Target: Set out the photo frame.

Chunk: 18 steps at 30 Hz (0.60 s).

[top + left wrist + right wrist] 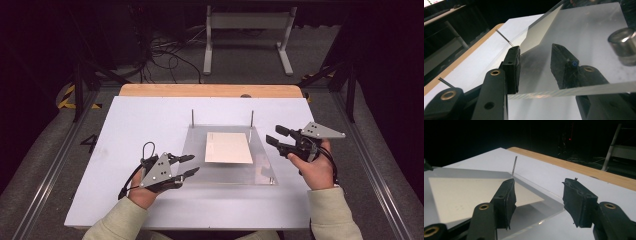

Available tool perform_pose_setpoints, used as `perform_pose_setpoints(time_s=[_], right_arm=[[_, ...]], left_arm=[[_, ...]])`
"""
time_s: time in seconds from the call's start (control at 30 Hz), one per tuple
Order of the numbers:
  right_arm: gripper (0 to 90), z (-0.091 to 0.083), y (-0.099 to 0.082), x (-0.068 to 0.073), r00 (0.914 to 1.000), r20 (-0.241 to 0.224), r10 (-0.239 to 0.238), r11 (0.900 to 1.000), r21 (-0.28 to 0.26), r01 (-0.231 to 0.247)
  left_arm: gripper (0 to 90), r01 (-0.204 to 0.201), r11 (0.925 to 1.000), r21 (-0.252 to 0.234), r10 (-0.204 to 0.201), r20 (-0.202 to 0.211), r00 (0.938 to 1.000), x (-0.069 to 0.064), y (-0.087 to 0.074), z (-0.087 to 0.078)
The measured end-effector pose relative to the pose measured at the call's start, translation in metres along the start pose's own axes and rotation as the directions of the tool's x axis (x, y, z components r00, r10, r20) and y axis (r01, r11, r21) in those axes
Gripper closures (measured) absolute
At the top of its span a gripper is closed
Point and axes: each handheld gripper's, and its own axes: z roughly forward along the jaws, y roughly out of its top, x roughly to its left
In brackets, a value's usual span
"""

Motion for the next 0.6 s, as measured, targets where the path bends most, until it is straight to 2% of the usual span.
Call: perform_pose_setpoints(time_s=[0.13, 0.27, 0.37, 0.47, 0.6], right_arm=[[40.4, -0.013, -0.005, 0.005, 0.9998, -0.017, -0.006, 0.9995, 0.032, 0.006], [39.6, -0.023, -0.010, 0.008, 0.9992, -0.035, -0.018, 0.9993, 0.034, 0.019], [38.8, -0.031, -0.012, 0.010, 0.9960, -0.085, -0.028, 0.9996, 0.007, 0.029], [35.9, -0.038, -0.014, 0.012, 0.9925, -0.101, -0.069, 0.9973, 0.017, 0.071], [34.8, -0.042, -0.022, 0.016, 0.9878, -0.113, -0.107, 0.9913, 0.065, 0.115]], left_arm=[[58.8, 0.003, 1.0000, -0.002, -0.003, 0.001, 1.0000, 0.001, 0.001, 0.000], [58.8, 0.008, 1.0000, 0.002, -0.008, 0.004, 1.0000, 0.002, 0.002, 0.000], [58.8, 0.014, 0.9999, 0.006, -0.014, 0.002, 0.9999, 0.003, 0.004, -0.001], [58.8, 0.013, 0.9999, 0.003, -0.013, 0.007, 0.9999, 0.004, 0.005, 0.000], [58.9, 0.016, 0.9999, 0.004, -0.016, 0.007, 0.9998, 0.005, 0.005, -0.001]])
